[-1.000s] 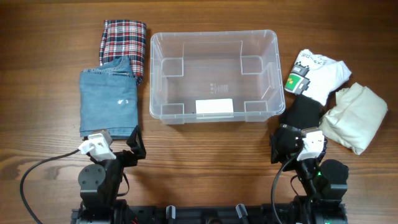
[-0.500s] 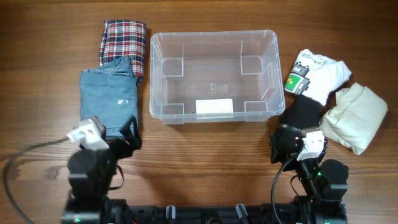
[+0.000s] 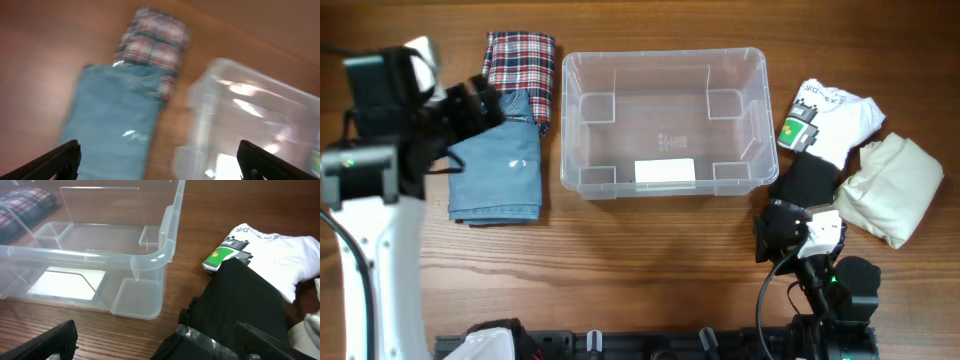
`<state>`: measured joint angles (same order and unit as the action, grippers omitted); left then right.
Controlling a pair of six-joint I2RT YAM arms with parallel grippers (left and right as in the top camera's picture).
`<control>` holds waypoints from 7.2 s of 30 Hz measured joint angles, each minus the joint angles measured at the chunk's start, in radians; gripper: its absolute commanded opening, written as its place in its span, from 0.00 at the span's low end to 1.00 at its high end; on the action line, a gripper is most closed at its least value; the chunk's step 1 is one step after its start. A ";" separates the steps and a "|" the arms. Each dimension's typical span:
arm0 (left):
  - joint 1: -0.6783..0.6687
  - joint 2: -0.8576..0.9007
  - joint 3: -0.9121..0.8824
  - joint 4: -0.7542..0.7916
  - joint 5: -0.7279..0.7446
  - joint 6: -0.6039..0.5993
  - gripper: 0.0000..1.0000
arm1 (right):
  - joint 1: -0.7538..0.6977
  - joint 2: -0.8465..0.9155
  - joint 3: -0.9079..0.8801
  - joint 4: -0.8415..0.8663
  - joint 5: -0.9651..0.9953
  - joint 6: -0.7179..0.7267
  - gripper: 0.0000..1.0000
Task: Pack container
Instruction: 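Reach the left gripper to the folded blue jeans and grasp them, then carry the jeans with the left gripper into the bin's right half, then move the left gripper to the plaid shirt and grasp it, then place the plaid shirt with the left gripper beside the jeans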
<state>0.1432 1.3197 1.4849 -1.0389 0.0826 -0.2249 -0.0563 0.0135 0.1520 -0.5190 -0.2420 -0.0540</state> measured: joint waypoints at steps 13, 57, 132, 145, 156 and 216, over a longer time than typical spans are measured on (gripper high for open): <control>0.395 0.519 0.003 -0.026 0.267 0.301 1.00 | 0.000 0.000 0.000 0.000 0.000 0.000 1.00; -0.314 0.224 0.110 0.180 0.350 -0.284 0.04 | 0.000 0.000 0.000 0.000 0.000 0.000 1.00; 0.061 0.896 0.117 0.517 0.312 0.048 0.21 | 0.000 0.000 0.000 0.000 0.000 0.000 1.00; 0.042 0.592 0.123 0.248 0.330 0.052 0.04 | 0.000 0.000 0.000 0.000 0.000 0.000 1.00; -0.353 0.201 0.135 0.188 0.330 -0.259 0.04 | 0.000 0.000 0.000 0.000 0.000 0.000 1.00; -0.600 0.628 0.344 0.053 0.028 -0.071 0.86 | 0.000 0.000 0.000 0.000 0.000 0.000 1.00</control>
<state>-0.4568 1.9480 1.8290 -0.9863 0.1108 -0.2958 -0.0559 0.0135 0.1520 -0.5190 -0.2420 -0.0540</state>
